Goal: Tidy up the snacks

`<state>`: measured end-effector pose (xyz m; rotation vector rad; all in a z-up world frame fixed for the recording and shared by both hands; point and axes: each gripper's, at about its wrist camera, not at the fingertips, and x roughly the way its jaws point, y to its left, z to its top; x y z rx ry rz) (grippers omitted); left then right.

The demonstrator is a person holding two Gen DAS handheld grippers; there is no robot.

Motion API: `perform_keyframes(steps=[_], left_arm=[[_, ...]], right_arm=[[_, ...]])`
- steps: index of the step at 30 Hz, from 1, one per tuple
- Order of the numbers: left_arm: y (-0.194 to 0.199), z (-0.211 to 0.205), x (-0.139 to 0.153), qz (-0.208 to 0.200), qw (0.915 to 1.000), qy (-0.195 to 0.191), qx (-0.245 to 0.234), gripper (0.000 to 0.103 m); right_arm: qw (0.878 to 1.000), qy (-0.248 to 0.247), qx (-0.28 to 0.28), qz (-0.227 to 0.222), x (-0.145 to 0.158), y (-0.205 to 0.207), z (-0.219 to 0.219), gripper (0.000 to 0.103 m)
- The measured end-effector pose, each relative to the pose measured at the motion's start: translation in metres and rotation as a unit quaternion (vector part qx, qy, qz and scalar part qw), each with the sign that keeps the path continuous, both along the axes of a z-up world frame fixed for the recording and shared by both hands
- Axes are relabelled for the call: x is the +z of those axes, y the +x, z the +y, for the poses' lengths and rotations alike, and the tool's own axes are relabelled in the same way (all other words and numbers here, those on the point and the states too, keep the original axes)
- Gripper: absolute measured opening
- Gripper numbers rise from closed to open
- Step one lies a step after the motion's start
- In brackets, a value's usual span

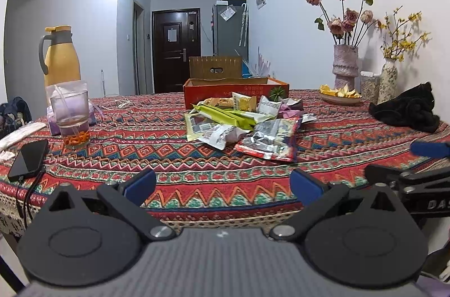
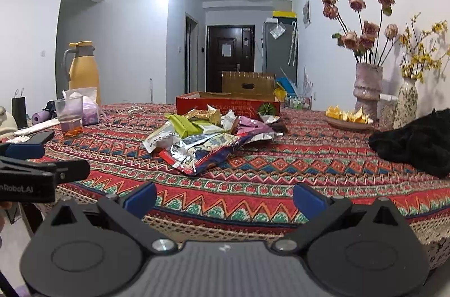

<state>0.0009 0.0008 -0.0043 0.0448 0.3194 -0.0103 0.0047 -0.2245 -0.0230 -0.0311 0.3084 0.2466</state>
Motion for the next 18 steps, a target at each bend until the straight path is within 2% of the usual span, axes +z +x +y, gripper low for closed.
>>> perform_keyframes(steps=[2, 8, 12, 18], left_arm=[[0.01, 0.002, -0.004, 0.009, 0.9998, 0.007, 0.015, 0.103], [0.047, 0.018, -0.01, 0.07, 0.9969, -0.034, 0.013, 0.103], [0.066, 0.02, -0.01, 0.071, 0.9972, -0.024, 0.009, 0.103], [0.104, 0.025, -0.002, 0.071, 0.9969, -0.01, -0.031, 0.092]], right_arm=[[1.0, -0.007, -0.001, -0.002, -0.003, 0.004, 0.002, 0.103], [1.0, -0.001, 0.002, 0.028, -0.01, 0.033, 0.004, 0.103], [0.999, 0.014, 0.011, 0.049, -0.008, 0.055, 0.006, 0.103], [0.997, 0.03, 0.016, 0.07, 0.002, 0.096, 0.018, 0.1]])
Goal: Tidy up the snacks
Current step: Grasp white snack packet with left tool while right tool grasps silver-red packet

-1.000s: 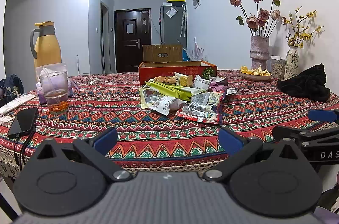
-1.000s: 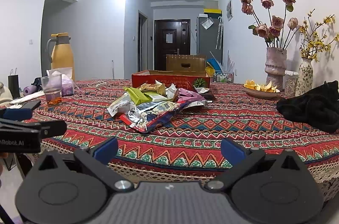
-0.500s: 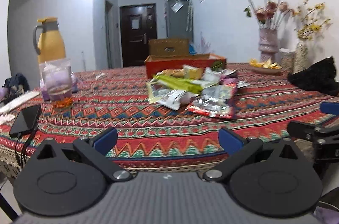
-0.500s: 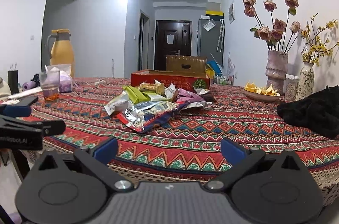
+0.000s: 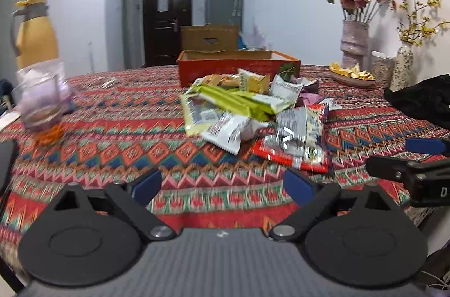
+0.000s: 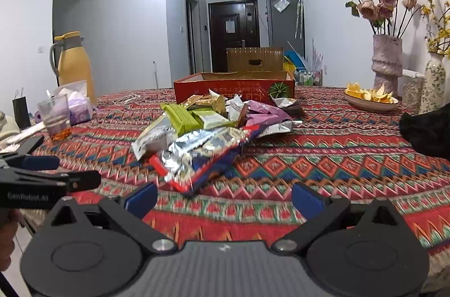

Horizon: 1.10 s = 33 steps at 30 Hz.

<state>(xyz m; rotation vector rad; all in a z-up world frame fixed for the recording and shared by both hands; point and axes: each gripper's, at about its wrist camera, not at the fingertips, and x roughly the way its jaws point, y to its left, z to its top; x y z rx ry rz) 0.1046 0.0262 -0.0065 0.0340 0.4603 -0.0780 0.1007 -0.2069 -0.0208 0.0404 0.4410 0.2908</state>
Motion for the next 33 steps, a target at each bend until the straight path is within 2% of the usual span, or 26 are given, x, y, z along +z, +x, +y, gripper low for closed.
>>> perform_keyframes(steps=[3, 7, 11, 14, 17, 18, 22, 25, 28, 31, 33], left_arm=[[0.027, 0.004, 0.004, 0.003, 0.9997, 0.011, -0.022, 0.085], [0.063, 0.005, 0.007, 0.004, 0.9969, 0.039, -0.068, 0.085], [0.109, 0.006, 0.002, 0.043, 0.9911, 0.045, -0.118, 0.084], [0.134, 0.007, -0.004, 0.067, 0.9868, 0.032, -0.144, 0.081], [0.154, 0.013, -0.01, 0.103, 0.9819, -0.002, -0.159, 0.066], [0.158, 0.016, -0.013, 0.112, 0.981, -0.011, -0.158, 0.046], [0.154, 0.027, -0.013, 0.113, 0.9832, -0.035, -0.138, 0.042], [0.137, 0.034, -0.01, 0.103, 0.9904, -0.024, -0.09, 0.042], [0.121, 0.042, -0.01, 0.106, 0.9923, -0.027, -0.059, 0.042], [0.111, 0.047, -0.009, 0.112, 0.9923, -0.032, -0.041, 0.042], [0.104, 0.044, -0.008, 0.109, 0.9934, -0.018, -0.032, 0.042]], right_arm=[[1.0, 0.006, -0.001, 0.011, 0.003, 0.022, 0.009, 0.097], [0.999, 0.018, -0.003, 0.03, 0.005, 0.048, 0.017, 0.096], [0.998, 0.034, -0.008, 0.05, 0.005, 0.074, 0.026, 0.096], [0.997, 0.042, -0.013, 0.063, 0.005, 0.089, 0.031, 0.096], [0.996, 0.044, -0.015, 0.072, 0.004, 0.103, 0.038, 0.096], [0.996, 0.045, -0.015, 0.075, 0.004, 0.107, 0.04, 0.096], [0.995, 0.047, -0.011, 0.088, 0.002, 0.123, 0.05, 0.096], [0.995, 0.039, -0.006, 0.091, 0.002, 0.134, 0.06, 0.097], [0.996, 0.019, -0.001, 0.087, 0.0, 0.141, 0.073, 0.097], [0.996, -0.036, -0.009, 0.082, -0.003, 0.143, 0.088, 0.096], [0.995, -0.059, -0.013, 0.076, -0.005, 0.139, 0.089, 0.088]])
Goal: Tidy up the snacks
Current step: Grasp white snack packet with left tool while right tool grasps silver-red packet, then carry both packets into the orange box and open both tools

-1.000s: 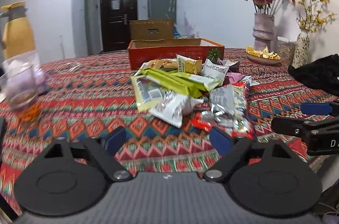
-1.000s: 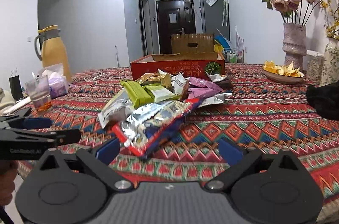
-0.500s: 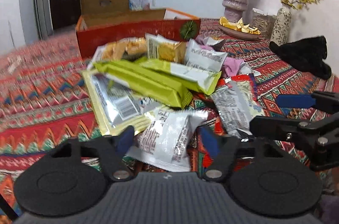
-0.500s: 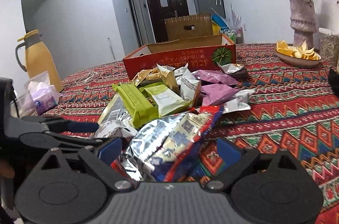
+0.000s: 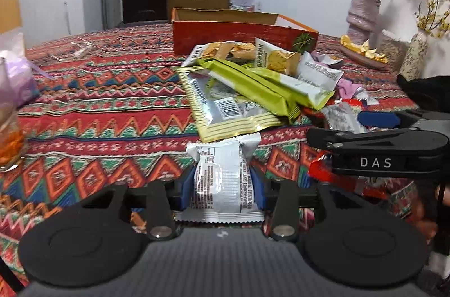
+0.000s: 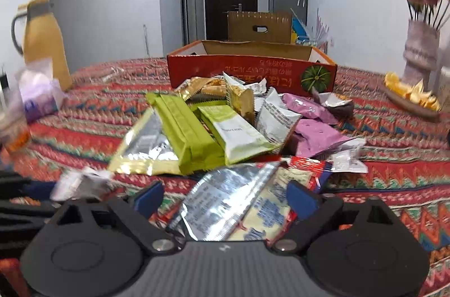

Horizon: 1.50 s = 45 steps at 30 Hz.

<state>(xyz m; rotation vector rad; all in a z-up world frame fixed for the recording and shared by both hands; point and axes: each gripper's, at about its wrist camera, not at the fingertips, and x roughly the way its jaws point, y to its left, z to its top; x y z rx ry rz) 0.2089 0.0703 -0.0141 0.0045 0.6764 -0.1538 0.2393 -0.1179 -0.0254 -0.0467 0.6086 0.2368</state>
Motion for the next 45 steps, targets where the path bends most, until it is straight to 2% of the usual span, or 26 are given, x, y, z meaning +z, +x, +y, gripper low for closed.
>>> perform_keyframes(steps=[2, 5, 11, 15, 19, 20, 21, 24, 27, 29, 33, 37, 41, 45], left_arm=[[-0.006, -0.003, 0.002, -0.002, 1.0, 0.003, 0.001, 0.042], [-0.011, -0.012, 0.004, -0.006, 0.9999, -0.001, -0.01, 0.042], [-0.008, -0.033, 0.004, -0.009, 0.9999, 0.004, -0.007, 0.042], [-0.013, -0.039, 0.007, -0.015, 0.9998, 0.004, 0.008, 0.042], [-0.021, -0.045, 0.005, -0.011, 0.9997, 0.003, 0.022, 0.042], [-0.024, -0.047, 0.005, -0.009, 0.9996, 0.005, 0.024, 0.042], [-0.03, -0.051, 0.005, -0.007, 0.9995, 0.012, 0.029, 0.042], [-0.057, -0.063, 0.011, -0.029, 0.9992, 0.022, 0.018, 0.042], [-0.076, -0.071, 0.011, -0.017, 0.9997, 0.013, 0.012, 0.042], [-0.08, -0.076, 0.01, -0.01, 0.9998, 0.014, 0.013, 0.042], [-0.07, -0.081, 0.009, 0.0, 0.9998, 0.015, 0.01, 0.042], [-0.057, -0.08, 0.016, -0.011, 0.9997, 0.018, 0.01, 0.042], [-0.029, -0.076, 0.041, -0.044, 0.9989, 0.013, 0.011, 0.042], [0.011, -0.068, 0.075, -0.082, 0.9966, 0.0, 0.004, 0.042]], right_arm=[[1.0, -0.019, -0.001, -0.005, -0.001, -0.007, -0.005, 0.083], [0.999, -0.036, -0.025, -0.011, -0.002, -0.017, -0.024, 0.082], [0.997, -0.049, -0.056, -0.005, -0.005, -0.009, -0.057, 0.089], [0.997, -0.028, -0.075, -0.007, -0.004, -0.004, -0.077, 0.096], [0.996, -0.026, -0.085, -0.012, -0.01, -0.01, -0.093, 0.097], [0.997, -0.012, -0.076, 0.004, -0.013, -0.008, -0.098, 0.083], [0.998, 0.009, -0.062, 0.02, -0.013, -0.01, -0.102, 0.059], [0.999, 0.034, -0.033, 0.012, 0.001, -0.049, -0.105, 0.057], [0.999, 0.05, -0.003, -0.006, 0.011, -0.097, -0.108, 0.057], [0.998, 0.07, -0.005, -0.004, 0.013, -0.111, -0.114, 0.057], [0.998, 0.067, -0.017, -0.015, 0.014, -0.111, -0.127, 0.057], [0.997, 0.068, -0.015, -0.018, 0.016, -0.101, -0.135, 0.057], [0.996, 0.073, -0.018, -0.037, 0.031, -0.077, -0.148, 0.057], [0.996, 0.068, -0.013, -0.059, 0.058, -0.034, -0.158, 0.058]])
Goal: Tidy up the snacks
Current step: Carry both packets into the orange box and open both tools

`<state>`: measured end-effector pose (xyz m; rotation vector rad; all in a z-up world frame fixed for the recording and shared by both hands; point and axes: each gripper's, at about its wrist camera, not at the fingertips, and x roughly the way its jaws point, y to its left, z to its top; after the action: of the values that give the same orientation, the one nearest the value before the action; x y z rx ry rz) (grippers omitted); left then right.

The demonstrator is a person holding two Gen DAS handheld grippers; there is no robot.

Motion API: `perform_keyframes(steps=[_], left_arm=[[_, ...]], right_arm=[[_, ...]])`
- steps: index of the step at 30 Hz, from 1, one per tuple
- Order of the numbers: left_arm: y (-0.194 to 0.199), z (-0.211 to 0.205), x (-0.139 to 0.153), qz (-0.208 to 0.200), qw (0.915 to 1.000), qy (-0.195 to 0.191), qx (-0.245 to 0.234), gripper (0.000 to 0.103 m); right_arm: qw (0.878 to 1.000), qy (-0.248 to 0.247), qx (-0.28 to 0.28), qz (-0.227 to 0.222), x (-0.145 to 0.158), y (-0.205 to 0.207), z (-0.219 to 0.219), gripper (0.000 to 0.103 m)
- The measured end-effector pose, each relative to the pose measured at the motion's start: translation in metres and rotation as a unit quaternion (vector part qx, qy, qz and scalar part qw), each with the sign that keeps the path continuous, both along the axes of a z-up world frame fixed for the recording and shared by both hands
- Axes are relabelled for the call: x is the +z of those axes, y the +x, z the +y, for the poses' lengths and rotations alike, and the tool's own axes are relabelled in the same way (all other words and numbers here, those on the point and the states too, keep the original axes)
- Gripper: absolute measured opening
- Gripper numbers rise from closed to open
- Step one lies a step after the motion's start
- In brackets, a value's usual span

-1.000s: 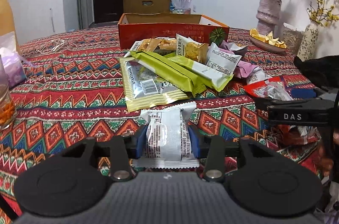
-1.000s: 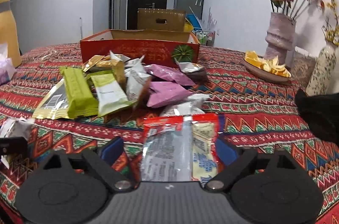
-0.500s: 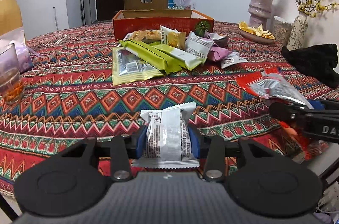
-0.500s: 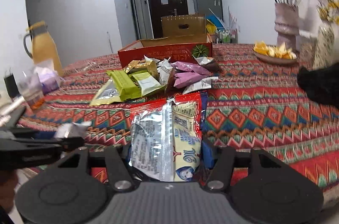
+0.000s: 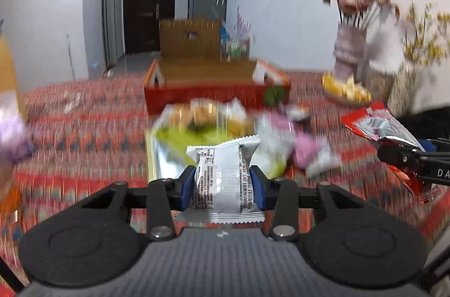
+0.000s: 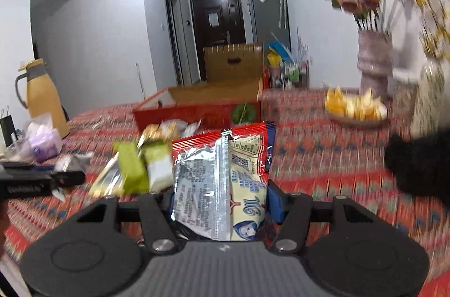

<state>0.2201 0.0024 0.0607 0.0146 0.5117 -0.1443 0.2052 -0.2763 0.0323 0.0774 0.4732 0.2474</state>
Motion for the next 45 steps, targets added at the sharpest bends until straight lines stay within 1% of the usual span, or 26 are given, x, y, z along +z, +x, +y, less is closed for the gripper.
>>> perform_keyframes(steps=[3, 6, 10, 13, 16, 19, 22, 23, 25, 28, 30, 32, 33, 34, 35, 36, 37, 38, 40, 44, 45], left_arm=[[0.036, 0.004, 0.019, -0.028, 0.9995, 0.009, 0.009, 0.042], [0.075, 0.011, 0.033, -0.04, 0.999, 0.012, 0.015, 0.042], [0.122, 0.02, 0.052, -0.073, 0.9963, 0.033, 0.031, 0.042], [0.161, 0.029, 0.062, -0.082, 0.9956, 0.029, 0.035, 0.042], [0.206, 0.035, 0.067, -0.083, 0.9955, 0.026, 0.039, 0.042], [0.262, 0.036, 0.065, -0.07, 0.9965, 0.027, 0.038, 0.042], [0.319, 0.037, 0.051, -0.039, 0.9979, 0.032, 0.041, 0.042], [0.337, 0.037, 0.045, -0.027, 0.9981, 0.033, 0.045, 0.042], [0.372, 0.038, 0.028, 0.002, 0.9983, 0.037, 0.045, 0.042], [0.425, 0.042, -0.004, 0.068, 0.9955, 0.037, 0.054, 0.042], [0.444, 0.043, -0.018, 0.082, 0.9936, 0.054, 0.057, 0.042], [0.456, 0.044, -0.027, 0.081, 0.9933, 0.065, 0.05, 0.045], [0.46, 0.045, -0.03, 0.091, 0.9927, 0.061, 0.049, 0.049], [0.462, 0.047, -0.031, 0.102, 0.9922, 0.053, 0.049, 0.049], [0.461, 0.05, -0.03, 0.101, 0.9928, 0.047, 0.044, 0.051], [0.46, 0.05, -0.028, 0.095, 0.9936, 0.046, 0.041, 0.058], [0.457, 0.049, -0.026, 0.088, 0.9941, 0.05, 0.041, 0.061], [0.455, 0.05, -0.024, 0.085, 0.9943, 0.05, 0.041, 0.061], [0.453, 0.053, -0.017, 0.086, 0.9947, 0.042, 0.037, 0.061], [0.439, 0.055, 0.005, 0.077, 0.9956, 0.038, 0.037, 0.063], [0.432, 0.055, 0.011, 0.074, 0.9959, 0.037, 0.037, 0.067]], right_arm=[[1.0, -0.017, -0.004, -0.025, 0.023, 0.037, -0.005, 0.058], [0.999, -0.019, 0.001, -0.044, 0.045, 0.079, -0.007, 0.058], [0.998, -0.015, 0.008, -0.062, 0.068, 0.132, -0.006, 0.058], [0.997, -0.009, 0.015, -0.073, 0.082, 0.176, -0.002, 0.058], [0.997, 0.004, 0.022, -0.071, 0.092, 0.226, 0.004, 0.058], [0.998, 0.023, 0.03, -0.047, 0.09, 0.287, 0.011, 0.058], [0.999, 0.038, 0.035, 0.01, 0.073, 0.358, 0.022, 0.058], [0.999, 0.032, 0.03, 0.029, 0.063, 0.38, 0.028, 0.058], [0.998, 0.0, 0.017, 0.063, 0.04, 0.42, 0.042, 0.058], [0.992, -0.041, 0.009, 0.121, 0.003, 0.469, 0.06, 0.058], [0.987, -0.068, 0.007, 0.148, -0.014, 0.489, 0.072, 0.058], [0.982, -0.109, 0.004, 0.156, -0.026, 0.498, 0.087, 0.059], [0.977, -0.138, 0.005, 0.16, -0.031, 0.503, 0.097, 0.063], [0.973, -0.158, 0.004, 0.166, -0.033, 0.505, 0.105, 0.065], [0.971, -0.171, 0.008, 0.165, -0.034, 0.508, 0.11, 0.071], [0.97, -0.182, 0.013, 0.159, -0.034, 0.508, 0.115, 0.08], [0.969, -0.191, 0.015, 0.154, -0.033, 0.507, 0.117, 0.082], [0.968, -0.203, 0.016, 0.147, -0.032, 0.506, 0.12, 0.082], [0.967, -0.214, 0.016, 0.138, -0.028, 0.507, 0.119, 0.081], [0.973, -0.194, 0.011, 0.124, -0.004, 0.49, 0.112, 0.082], [0.975, -0.187, 0.01, 0.122, 0.004, 0.484, 0.109, 0.082]])
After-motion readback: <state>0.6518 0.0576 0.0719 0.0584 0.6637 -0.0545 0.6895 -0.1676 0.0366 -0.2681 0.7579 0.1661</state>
